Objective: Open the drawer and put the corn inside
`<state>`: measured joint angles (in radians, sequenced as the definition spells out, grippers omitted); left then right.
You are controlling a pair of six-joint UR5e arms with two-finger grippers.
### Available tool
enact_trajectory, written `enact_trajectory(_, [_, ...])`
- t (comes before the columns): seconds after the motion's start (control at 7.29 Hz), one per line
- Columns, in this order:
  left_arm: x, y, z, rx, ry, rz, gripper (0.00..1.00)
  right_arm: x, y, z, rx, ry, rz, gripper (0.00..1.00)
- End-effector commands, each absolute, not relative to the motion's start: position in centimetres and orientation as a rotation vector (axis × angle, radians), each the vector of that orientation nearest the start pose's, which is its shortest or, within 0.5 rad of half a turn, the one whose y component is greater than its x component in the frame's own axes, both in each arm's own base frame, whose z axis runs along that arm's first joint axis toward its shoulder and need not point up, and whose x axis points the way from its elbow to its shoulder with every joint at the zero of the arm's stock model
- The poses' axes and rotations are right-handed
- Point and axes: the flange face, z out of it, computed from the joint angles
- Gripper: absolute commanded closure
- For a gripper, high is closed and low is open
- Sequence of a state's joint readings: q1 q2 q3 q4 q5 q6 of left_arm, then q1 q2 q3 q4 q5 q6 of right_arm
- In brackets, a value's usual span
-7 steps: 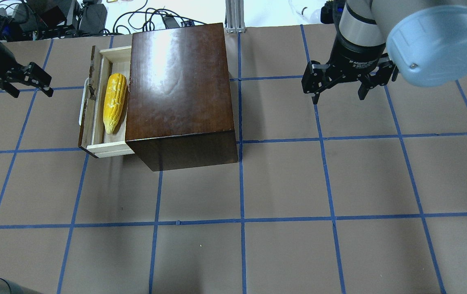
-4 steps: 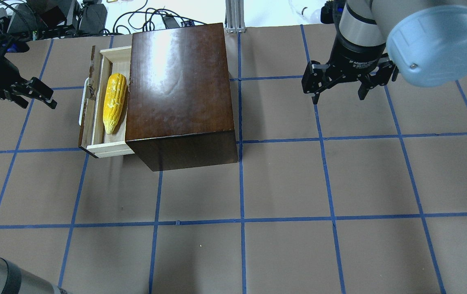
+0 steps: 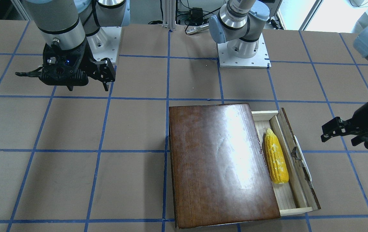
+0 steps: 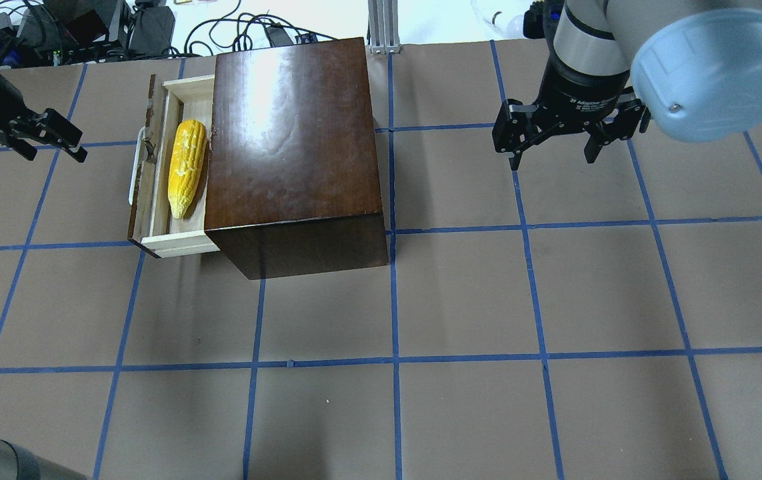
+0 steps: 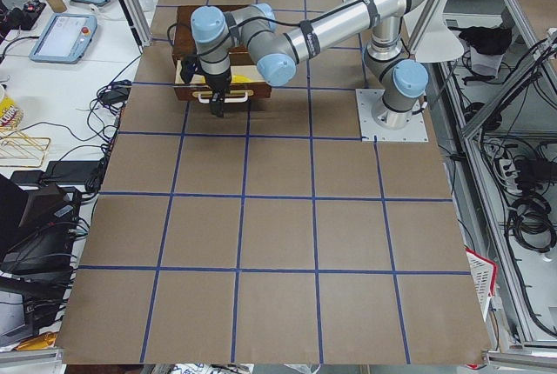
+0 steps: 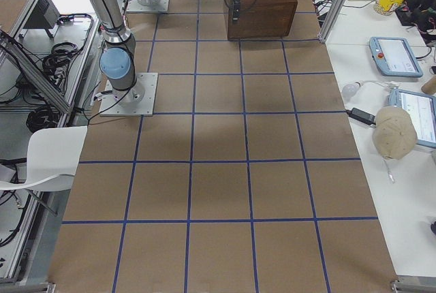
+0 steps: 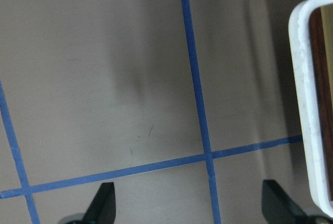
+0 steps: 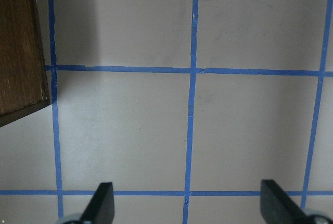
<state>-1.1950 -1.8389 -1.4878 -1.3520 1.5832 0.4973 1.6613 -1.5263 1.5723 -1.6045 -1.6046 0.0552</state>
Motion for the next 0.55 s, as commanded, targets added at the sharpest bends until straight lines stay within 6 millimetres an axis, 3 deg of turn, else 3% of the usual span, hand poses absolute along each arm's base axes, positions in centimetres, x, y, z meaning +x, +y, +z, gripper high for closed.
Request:
enact_trajectory(0.0, [-4.2,-58.8,45.4,0.135,3.006,-0.113,0.00,17.5,-49.5,46.8,-0.056,3.176,0.016,0.00])
enact_trajectory(0.14, [-9.3,-57.2,46.3,0.133,3.024,-0.100,0.00,17.5,-49.5,46.8,-0.056,3.176,0.016,0.00])
enact_trajectory(0.27, [-12.3,-55.8,47.3,0.173,3.033,-0.112,0.00,17.5,-49.5,46.8,-0.056,3.176,0.016,0.00])
enact_trajectory(0.41, [-13.2,-54.3,48.9,0.187,3.089,-0.122,0.00,17.5,-49.5,46.8,-0.056,3.176,0.016,0.00])
